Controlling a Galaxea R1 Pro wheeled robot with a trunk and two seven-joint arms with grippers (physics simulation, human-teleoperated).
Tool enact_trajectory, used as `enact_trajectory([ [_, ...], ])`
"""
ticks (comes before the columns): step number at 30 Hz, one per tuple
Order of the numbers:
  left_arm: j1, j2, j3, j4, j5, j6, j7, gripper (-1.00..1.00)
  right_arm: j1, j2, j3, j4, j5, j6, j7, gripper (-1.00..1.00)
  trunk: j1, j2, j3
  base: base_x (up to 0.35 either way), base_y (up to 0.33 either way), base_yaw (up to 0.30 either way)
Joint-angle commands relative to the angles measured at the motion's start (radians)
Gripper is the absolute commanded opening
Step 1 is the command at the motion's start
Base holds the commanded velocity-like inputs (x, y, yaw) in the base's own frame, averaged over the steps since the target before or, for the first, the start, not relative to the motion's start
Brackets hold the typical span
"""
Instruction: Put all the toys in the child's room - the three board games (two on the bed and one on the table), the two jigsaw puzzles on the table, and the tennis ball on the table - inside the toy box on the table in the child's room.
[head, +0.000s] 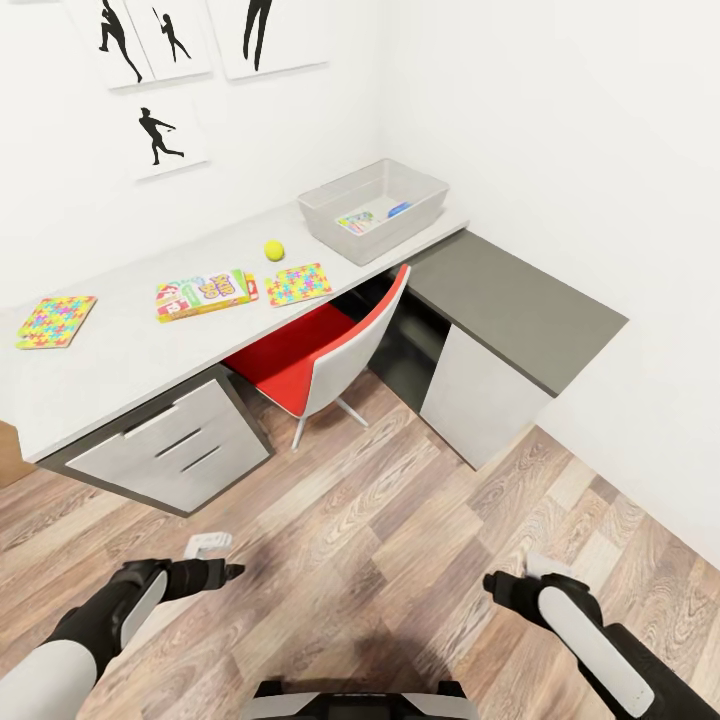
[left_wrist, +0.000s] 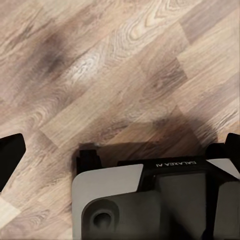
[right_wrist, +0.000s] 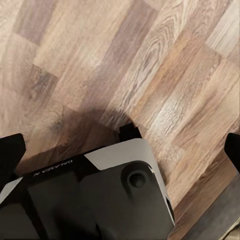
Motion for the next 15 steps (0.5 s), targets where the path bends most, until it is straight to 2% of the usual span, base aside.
enact_trajectory([
  [1,0.000,0.001,-0.006,-0.003,0.006,0.007,0.001,1.00,-0.001,-0.001,-0.003,-0.004,-0.007,0.008,-0.008,1.00,0.001,-0.002,-0.001,0.000,0.000,0.000],
  [4,-0.001,0.000,-0.009,-0.008,0.005,0.017,0.001,1.00,0.000,-0.001,-0.026,-0.010,-0.007,0.027,-0.007,1.00,0.001,-0.002,-0.001,0.000,0.000,0.000],
  [11,-0.001,0.002,-0.010,-0.010,0.004,0.018,-0.002,1.00,0.011,-0.001,-0.039,-0.019,-0.005,0.029,-0.007,1.00,0.001,-0.002,-0.001,0.000,0.000,0.000],
  [15,-0.001,0.003,-0.008,-0.011,0.004,0.017,-0.003,1.00,0.013,0.007,-0.040,-0.014,-0.005,0.028,-0.001,1.00,0.001,-0.002,-0.001,0.000,0.000,0.000],
])
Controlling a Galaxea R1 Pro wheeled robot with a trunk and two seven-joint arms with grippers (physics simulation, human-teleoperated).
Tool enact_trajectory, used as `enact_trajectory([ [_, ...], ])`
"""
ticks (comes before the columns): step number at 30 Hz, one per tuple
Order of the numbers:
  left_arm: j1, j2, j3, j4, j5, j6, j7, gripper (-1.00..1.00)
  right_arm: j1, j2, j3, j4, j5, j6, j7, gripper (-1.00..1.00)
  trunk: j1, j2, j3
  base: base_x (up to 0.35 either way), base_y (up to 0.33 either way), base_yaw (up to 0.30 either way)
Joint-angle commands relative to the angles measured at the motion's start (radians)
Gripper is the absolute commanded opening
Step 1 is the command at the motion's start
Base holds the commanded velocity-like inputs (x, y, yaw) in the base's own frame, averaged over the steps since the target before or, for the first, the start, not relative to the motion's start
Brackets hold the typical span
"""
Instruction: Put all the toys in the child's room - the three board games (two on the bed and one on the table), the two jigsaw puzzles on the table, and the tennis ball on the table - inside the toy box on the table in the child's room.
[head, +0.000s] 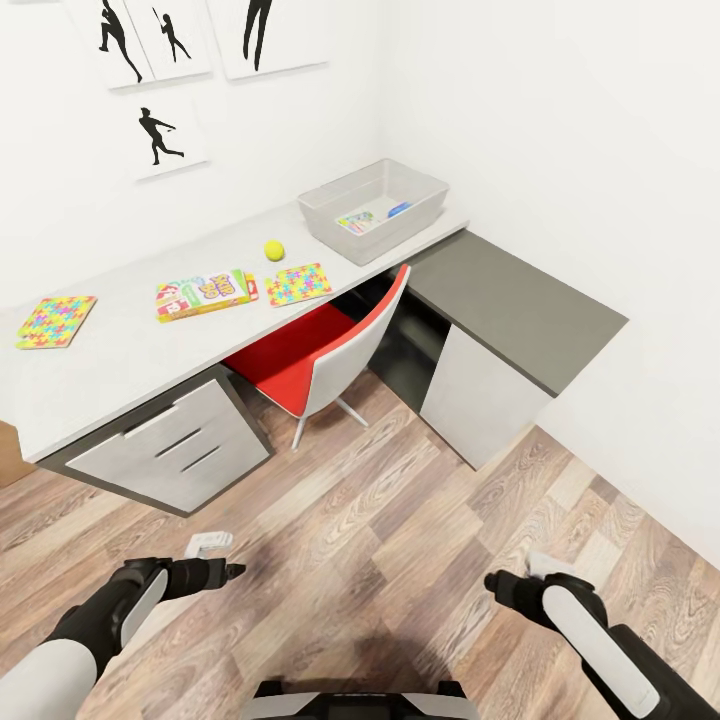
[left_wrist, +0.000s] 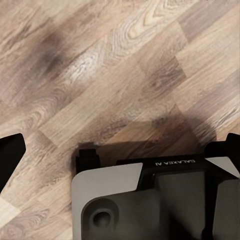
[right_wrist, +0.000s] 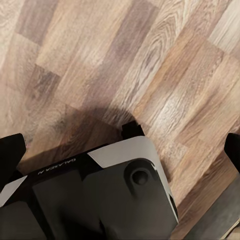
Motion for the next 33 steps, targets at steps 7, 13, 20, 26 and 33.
enact_trajectory([
  [7,0.000,0.001,-0.001,-0.001,0.007,0.004,0.000,1.00,-0.001,0.014,0.001,0.005,-0.005,0.005,-0.008,1.00,0.001,-0.002,-0.001,-0.002,0.001,0.000],
  [13,0.000,0.002,0.000,-0.001,0.007,0.004,0.000,1.00,-0.001,0.016,0.001,0.006,-0.005,0.004,-0.004,1.00,0.001,-0.002,-0.001,-0.077,0.100,0.000],
  [20,0.000,0.002,0.000,-0.002,0.011,0.004,-0.001,1.00,0.000,0.018,0.003,0.007,-0.005,0.002,-0.001,1.00,0.001,-0.002,-0.001,-0.031,0.083,0.000],
  [26,0.000,0.002,0.000,-0.003,0.011,0.004,-0.001,1.00,0.000,0.019,0.004,0.007,-0.006,0.002,0.001,1.00,0.001,-0.002,-0.001,-0.026,0.041,0.000],
  [33,0.000,0.004,0.000,-0.003,0.012,0.004,-0.001,1.00,0.000,0.023,0.003,0.011,-0.006,0.002,0.001,1.00,0.001,-0.002,-0.001,-0.031,0.174,-0.087],
])
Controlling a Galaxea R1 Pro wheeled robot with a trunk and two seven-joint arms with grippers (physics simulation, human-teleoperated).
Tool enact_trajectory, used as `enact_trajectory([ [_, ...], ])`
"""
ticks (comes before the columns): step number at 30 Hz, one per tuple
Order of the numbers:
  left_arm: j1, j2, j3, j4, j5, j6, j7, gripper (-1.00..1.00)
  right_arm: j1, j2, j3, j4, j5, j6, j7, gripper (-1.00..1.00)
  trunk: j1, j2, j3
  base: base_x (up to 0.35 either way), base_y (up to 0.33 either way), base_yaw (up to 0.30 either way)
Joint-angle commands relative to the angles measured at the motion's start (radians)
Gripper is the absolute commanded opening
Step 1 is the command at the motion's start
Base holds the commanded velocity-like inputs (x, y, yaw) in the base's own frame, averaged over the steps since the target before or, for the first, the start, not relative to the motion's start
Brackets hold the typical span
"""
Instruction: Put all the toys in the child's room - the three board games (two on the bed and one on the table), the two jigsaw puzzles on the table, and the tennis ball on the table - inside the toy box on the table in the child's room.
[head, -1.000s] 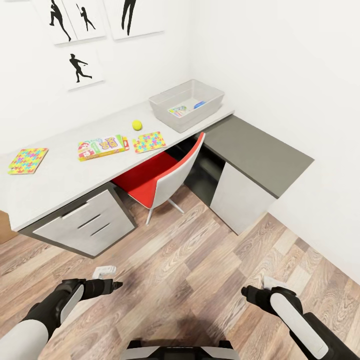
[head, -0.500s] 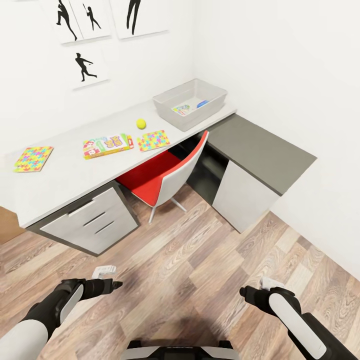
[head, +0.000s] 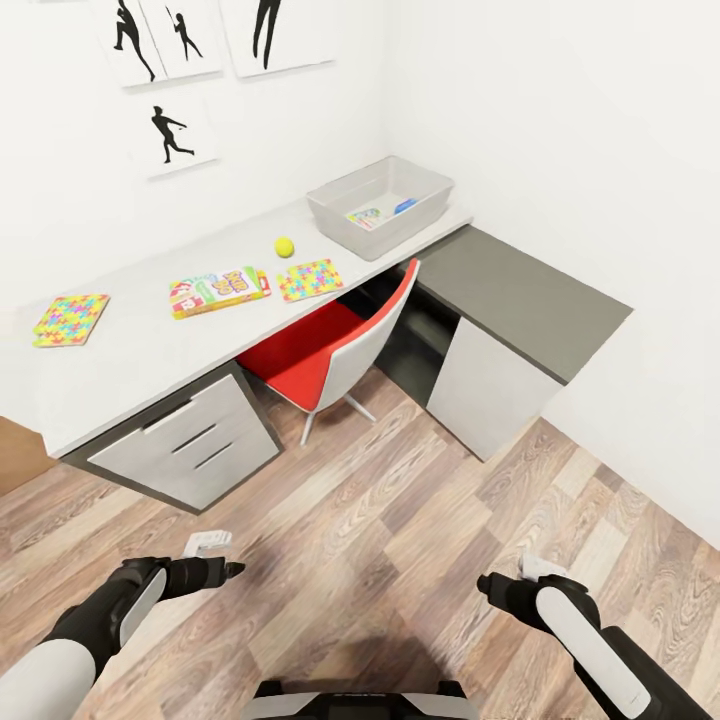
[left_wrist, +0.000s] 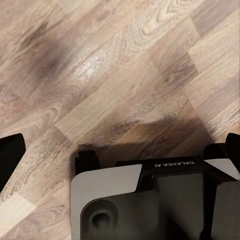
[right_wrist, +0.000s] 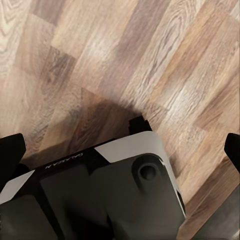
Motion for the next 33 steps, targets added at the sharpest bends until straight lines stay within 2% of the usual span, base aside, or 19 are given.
enact_trajectory([
  [1,0.000,0.001,-0.005,-0.001,0.006,0.005,0.001,1.00,-0.001,0.000,0.002,0.000,-0.007,0.001,-0.009,1.00,0.001,-0.002,-0.001,-0.008,0.117,-0.199],
  [11,0.000,0.000,-0.004,-0.015,0.009,0.005,0.001,1.00,-0.003,0.005,0.004,0.016,-0.004,0.001,-0.009,1.00,0.001,-0.002,-0.001,-0.002,0.031,-0.229],
  [22,0.000,0.002,-0.004,-0.016,0.009,0.005,0.001,1.00,-0.003,0.016,0.006,0.020,-0.003,0.001,-0.009,1.00,0.001,-0.002,-0.001,-0.023,0.056,-0.053],
  [33,0.000,0.003,-0.004,-0.017,0.010,0.005,0.001,1.00,-0.003,0.018,0.007,0.022,-0.003,0.001,-0.008,1.00,0.001,-0.002,0.009,-0.019,0.072,-0.180],
])
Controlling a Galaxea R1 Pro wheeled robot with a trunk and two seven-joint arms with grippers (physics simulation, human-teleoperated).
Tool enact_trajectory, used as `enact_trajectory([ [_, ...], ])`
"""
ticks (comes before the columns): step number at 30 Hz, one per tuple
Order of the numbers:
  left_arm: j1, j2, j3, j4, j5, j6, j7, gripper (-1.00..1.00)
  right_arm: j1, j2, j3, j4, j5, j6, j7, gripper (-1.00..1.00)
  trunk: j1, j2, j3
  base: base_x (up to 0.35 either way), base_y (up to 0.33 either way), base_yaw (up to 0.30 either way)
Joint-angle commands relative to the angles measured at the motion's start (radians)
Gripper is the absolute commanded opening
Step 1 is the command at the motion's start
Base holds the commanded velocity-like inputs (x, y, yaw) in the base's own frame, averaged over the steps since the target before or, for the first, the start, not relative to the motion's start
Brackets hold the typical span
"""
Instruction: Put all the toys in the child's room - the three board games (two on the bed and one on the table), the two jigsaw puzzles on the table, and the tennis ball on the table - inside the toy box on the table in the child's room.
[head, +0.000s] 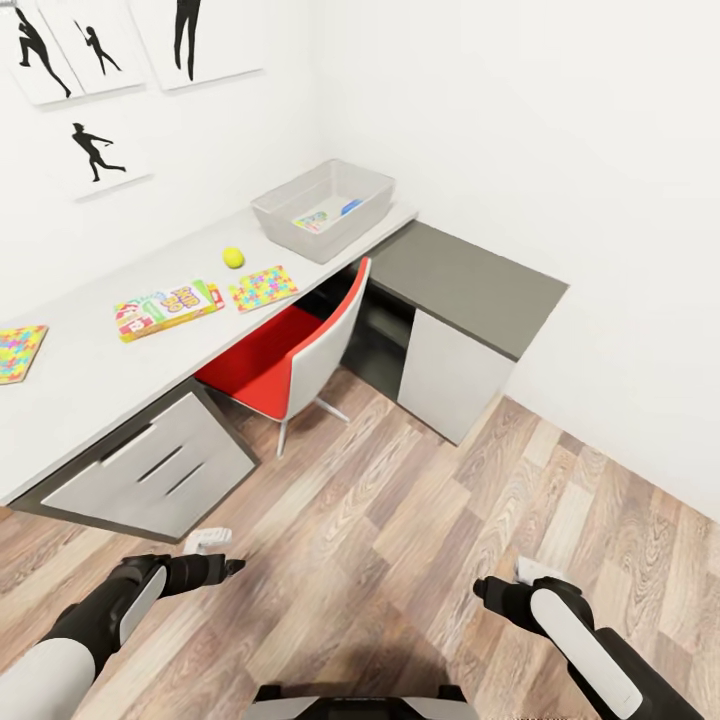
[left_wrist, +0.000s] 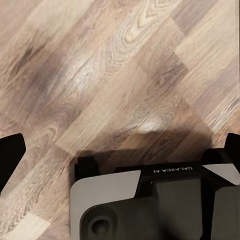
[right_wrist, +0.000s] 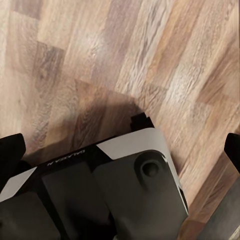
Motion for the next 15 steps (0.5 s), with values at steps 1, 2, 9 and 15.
enact_trajectory([
  [1,0.000,0.001,-0.004,-0.002,0.006,0.005,0.001,1.00,-0.001,-0.001,0.003,-0.001,-0.007,0.001,-0.009,1.00,0.001,-0.002,0.000,-0.002,0.015,-0.209],
  [2,0.000,0.001,-0.004,-0.002,0.006,0.005,0.001,1.00,-0.001,-0.001,0.003,-0.001,-0.007,0.001,-0.009,1.00,0.001,-0.002,0.001,-0.002,0.023,-0.210],
  [9,0.000,0.001,-0.004,-0.001,0.006,0.005,0.001,1.00,-0.001,-0.001,0.003,0.001,-0.007,0.001,-0.008,1.00,0.001,-0.002,0.004,-0.001,0.143,-0.184],
  [15,0.000,0.000,-0.004,-0.002,0.007,0.005,0.001,1.00,-0.001,-0.001,0.003,0.002,-0.007,0.001,-0.008,1.00,0.001,-0.002,0.005,0.000,0.160,-0.127],
])
